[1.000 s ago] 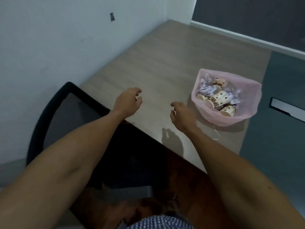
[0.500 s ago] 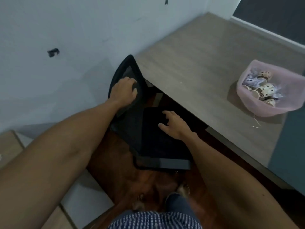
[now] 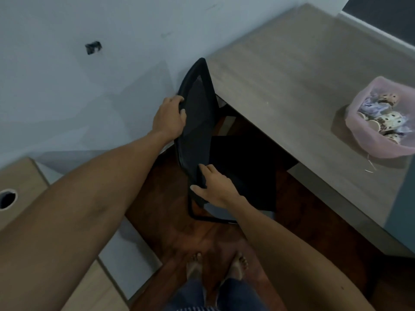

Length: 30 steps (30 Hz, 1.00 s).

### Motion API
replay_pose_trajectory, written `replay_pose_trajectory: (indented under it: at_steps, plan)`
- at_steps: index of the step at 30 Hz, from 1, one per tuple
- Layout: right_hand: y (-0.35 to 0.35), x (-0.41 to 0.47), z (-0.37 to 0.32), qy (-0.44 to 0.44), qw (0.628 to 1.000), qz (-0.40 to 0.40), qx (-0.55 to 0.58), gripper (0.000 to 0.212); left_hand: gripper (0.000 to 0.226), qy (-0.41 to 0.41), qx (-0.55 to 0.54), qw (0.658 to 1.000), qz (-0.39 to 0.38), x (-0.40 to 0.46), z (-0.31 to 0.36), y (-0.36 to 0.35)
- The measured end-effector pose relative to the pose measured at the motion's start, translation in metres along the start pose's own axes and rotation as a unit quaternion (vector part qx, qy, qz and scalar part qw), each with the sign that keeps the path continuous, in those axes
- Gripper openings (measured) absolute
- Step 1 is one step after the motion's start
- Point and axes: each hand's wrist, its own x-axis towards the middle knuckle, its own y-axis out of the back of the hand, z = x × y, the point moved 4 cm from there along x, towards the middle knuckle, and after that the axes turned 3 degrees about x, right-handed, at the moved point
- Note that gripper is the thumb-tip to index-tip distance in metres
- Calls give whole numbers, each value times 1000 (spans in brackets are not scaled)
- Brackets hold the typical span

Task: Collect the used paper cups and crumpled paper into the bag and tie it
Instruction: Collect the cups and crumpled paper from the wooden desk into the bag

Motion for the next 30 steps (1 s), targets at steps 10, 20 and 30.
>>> replay_pose_trajectory:
  at_steps: [10, 20, 30]
  plan:
    - [7, 3, -29, -5, 996, 49, -70, 53, 42, 80, -74, 992, -59, 5, 5, -10]
    - [39, -51, 42, -25, 996, 5, -90, 66, 58, 99, -99, 986, -88, -32, 55, -31]
    - [87, -131, 160, -216, 971, 97, 32, 26, 24, 127, -199, 959, -155, -58, 145, -87]
